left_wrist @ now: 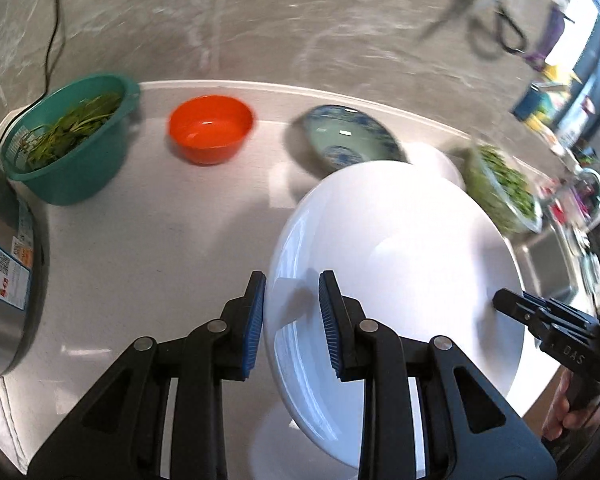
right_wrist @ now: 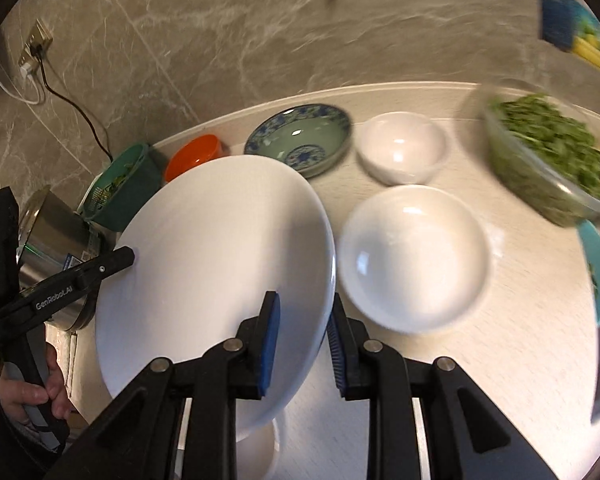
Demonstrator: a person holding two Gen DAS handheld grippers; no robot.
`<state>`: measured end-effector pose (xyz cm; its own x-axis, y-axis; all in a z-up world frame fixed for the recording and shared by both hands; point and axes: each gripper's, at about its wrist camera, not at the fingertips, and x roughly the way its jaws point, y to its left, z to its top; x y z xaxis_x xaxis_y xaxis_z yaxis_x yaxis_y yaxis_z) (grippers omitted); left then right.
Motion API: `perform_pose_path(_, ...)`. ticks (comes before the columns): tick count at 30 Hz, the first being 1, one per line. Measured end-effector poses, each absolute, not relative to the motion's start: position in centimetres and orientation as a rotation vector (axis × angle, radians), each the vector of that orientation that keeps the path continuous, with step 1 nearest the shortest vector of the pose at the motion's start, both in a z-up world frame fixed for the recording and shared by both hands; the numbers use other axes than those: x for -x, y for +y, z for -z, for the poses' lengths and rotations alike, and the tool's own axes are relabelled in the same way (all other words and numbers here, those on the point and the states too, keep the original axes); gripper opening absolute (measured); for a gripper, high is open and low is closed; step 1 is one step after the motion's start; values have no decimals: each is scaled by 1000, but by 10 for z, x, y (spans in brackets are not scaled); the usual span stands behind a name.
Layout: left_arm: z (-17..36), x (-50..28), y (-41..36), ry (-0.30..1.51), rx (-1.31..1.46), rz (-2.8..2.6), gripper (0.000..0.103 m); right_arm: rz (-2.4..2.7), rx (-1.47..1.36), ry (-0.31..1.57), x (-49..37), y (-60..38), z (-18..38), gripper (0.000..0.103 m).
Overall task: Organize plates and bowls
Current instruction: 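Lift the large white plate with both grippers, set it down, open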
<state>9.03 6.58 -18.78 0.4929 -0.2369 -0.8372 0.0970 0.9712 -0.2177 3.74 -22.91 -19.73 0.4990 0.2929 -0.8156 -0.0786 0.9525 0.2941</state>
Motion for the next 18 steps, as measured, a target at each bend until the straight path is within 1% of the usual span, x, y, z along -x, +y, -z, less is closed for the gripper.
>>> perform_pose_path(8,180,-42,-24,1042,57,365,25,-98,-269,986,39,-292,181,26)
perform_pose_path(18,212,10,-116,1129,-29,493,25,31,-290,1018,102,-361,196,27)
